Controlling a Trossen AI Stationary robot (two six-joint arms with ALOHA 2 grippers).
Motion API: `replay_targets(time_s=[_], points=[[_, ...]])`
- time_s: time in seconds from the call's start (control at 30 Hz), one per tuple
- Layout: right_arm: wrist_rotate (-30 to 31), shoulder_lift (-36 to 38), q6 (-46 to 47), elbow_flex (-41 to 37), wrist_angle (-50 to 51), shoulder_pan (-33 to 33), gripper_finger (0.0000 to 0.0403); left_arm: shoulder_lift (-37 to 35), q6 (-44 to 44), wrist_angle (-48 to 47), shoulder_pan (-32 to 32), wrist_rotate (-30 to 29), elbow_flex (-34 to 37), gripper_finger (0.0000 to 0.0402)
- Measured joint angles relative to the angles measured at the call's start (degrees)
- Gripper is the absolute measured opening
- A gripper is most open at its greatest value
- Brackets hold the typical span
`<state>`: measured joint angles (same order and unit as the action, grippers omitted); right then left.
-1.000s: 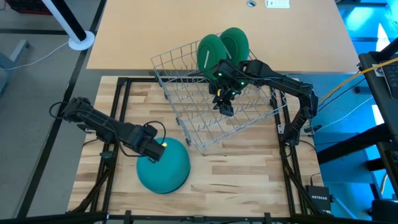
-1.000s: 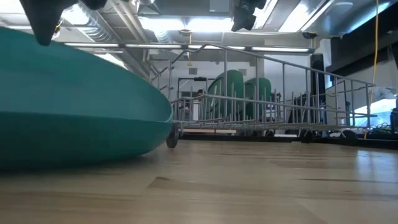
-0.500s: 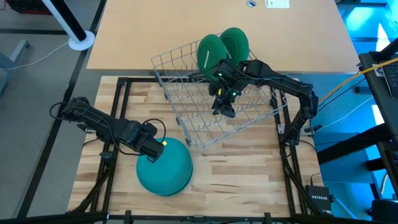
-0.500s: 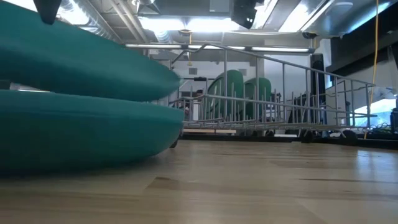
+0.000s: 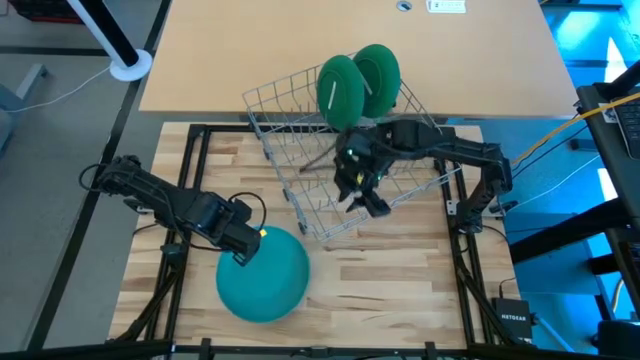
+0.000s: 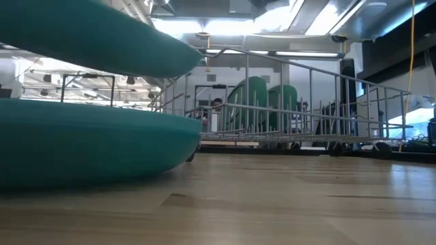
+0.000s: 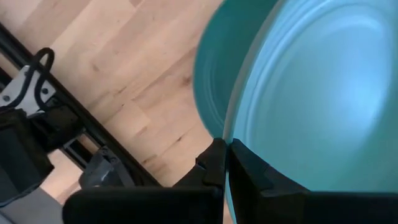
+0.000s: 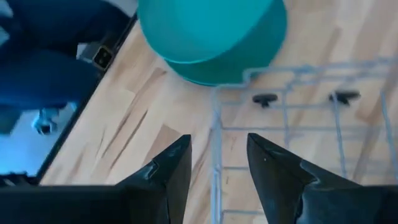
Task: Sort dishes
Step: Put the light green plate in the dish rack
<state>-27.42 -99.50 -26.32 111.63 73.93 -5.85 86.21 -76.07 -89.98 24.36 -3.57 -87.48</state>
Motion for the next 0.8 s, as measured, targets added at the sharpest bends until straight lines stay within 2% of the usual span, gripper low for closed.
replay_targets(time_s=[0.1,0.27,0.33,0.8], points=[[3.27,0.0,-2.01,0.0,-0.67,3.8,0.0161,-0.57,-0.05,-0.06,0.04,0.55,-0.45,0.0],[13.24,-0.37,-3.78,0.0,-0.95,9.94,0.0161,-1.15,-0.14,-0.03,0.04,2.61,-1.72,0.0],[15.48,-1.0,-4.41,0.0,-1.13,11.87,0.0161,-1.17,-0.14,-0.04,0.04,2.89,-2.4,0.0],[16.47,-8.63,-4.12,0.0,-6.29,17.29,0.0161,-1.17,1.11,-0.03,0.04,3.8,-3.25,0.0]])
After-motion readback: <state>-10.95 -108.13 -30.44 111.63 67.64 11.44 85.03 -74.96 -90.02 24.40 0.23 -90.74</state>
